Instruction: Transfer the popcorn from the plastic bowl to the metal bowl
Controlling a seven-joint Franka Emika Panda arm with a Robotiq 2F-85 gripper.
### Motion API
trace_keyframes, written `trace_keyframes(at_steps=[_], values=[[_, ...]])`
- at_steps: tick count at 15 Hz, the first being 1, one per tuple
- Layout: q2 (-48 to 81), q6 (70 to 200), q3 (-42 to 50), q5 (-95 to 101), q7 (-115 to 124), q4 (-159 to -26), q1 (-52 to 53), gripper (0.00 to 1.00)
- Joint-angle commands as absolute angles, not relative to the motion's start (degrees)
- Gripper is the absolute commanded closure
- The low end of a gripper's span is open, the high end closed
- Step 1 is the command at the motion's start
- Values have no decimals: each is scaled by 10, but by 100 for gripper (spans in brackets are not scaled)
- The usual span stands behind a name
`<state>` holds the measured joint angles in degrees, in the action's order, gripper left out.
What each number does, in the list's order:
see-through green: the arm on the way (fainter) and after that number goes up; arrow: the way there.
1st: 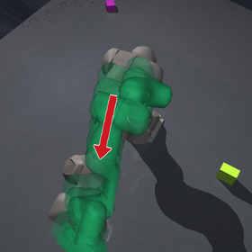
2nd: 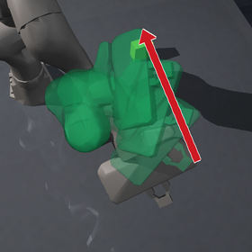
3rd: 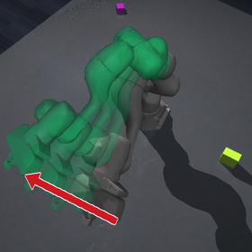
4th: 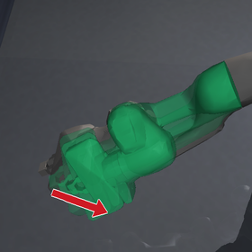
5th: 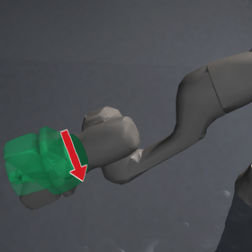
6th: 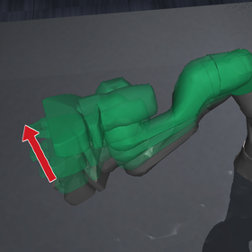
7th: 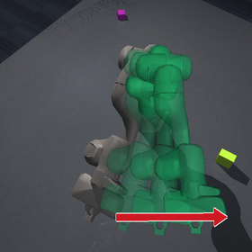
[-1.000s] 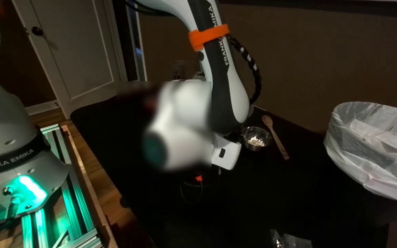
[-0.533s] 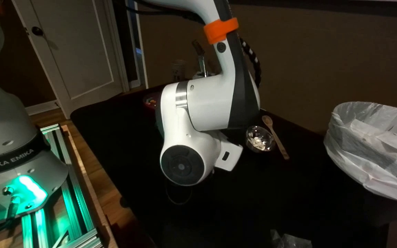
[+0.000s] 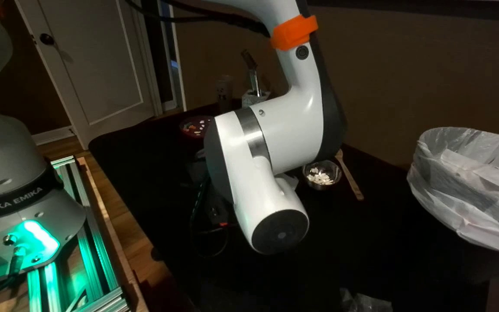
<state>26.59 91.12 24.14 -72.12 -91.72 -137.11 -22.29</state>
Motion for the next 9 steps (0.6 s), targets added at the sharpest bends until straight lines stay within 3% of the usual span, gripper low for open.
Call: trace_keyframes(at_steps=[1,9], values=[[270,898,238,-630,-879,-1348,-227,99],[230,1080,211,-702,-882,-1391,-201,99]])
